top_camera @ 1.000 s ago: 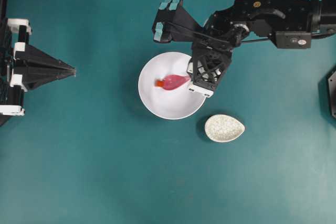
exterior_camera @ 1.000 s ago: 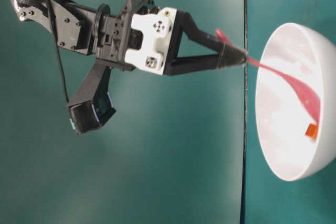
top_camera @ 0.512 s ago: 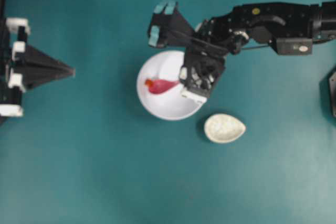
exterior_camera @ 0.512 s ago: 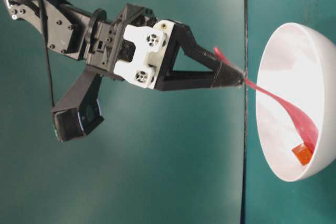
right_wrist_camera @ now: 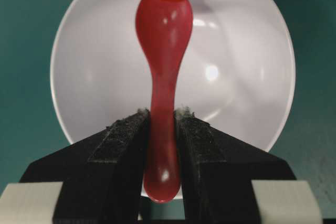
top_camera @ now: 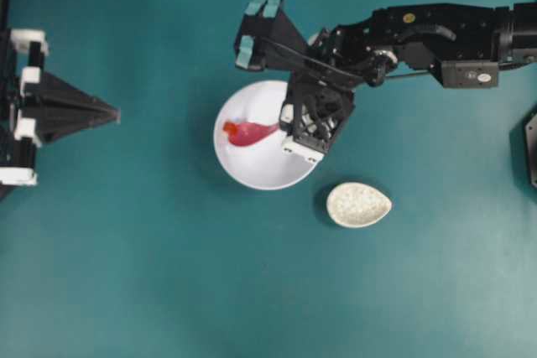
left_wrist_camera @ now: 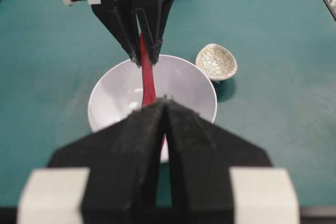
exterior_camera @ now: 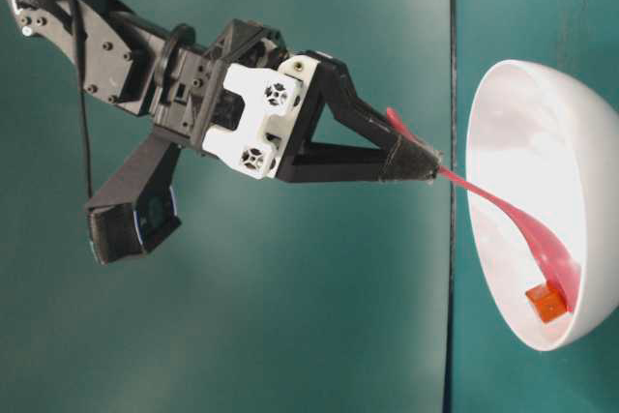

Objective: Grip the spoon and scoop the red block from the bowl with right arm.
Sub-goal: 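Lower the spoon into the bowl and slide it under the red cube, then raise the spoon with the red cube up out of the bowl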

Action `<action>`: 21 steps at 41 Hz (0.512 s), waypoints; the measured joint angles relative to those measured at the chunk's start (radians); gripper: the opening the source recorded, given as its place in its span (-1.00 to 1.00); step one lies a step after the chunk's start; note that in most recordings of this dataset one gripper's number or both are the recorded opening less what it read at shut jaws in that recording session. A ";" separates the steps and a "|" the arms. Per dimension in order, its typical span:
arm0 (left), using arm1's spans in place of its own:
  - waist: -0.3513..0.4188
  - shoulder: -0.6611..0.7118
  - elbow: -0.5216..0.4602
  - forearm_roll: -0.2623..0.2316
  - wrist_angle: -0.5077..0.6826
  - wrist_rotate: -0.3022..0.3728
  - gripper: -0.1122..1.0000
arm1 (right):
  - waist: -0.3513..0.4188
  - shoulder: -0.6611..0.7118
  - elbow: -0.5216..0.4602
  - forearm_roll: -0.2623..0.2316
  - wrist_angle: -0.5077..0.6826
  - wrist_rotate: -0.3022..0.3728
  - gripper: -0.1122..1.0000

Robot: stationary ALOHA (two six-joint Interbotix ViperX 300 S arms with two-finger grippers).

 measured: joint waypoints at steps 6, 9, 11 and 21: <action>0.000 0.000 0.000 0.000 0.000 0.000 -0.80 | 0.000 -0.015 0.023 0.000 -0.026 0.017 -0.36; 0.000 0.002 0.000 0.000 0.000 0.000 -0.80 | 0.000 -0.028 0.041 0.000 -0.046 0.028 -0.36; 0.000 0.000 -0.002 0.000 0.000 0.000 -0.80 | 0.000 -0.037 0.054 0.000 -0.063 0.034 -0.36; 0.000 0.000 0.000 0.000 0.003 0.000 -0.80 | 0.029 -0.097 0.153 0.000 -0.192 0.044 -0.36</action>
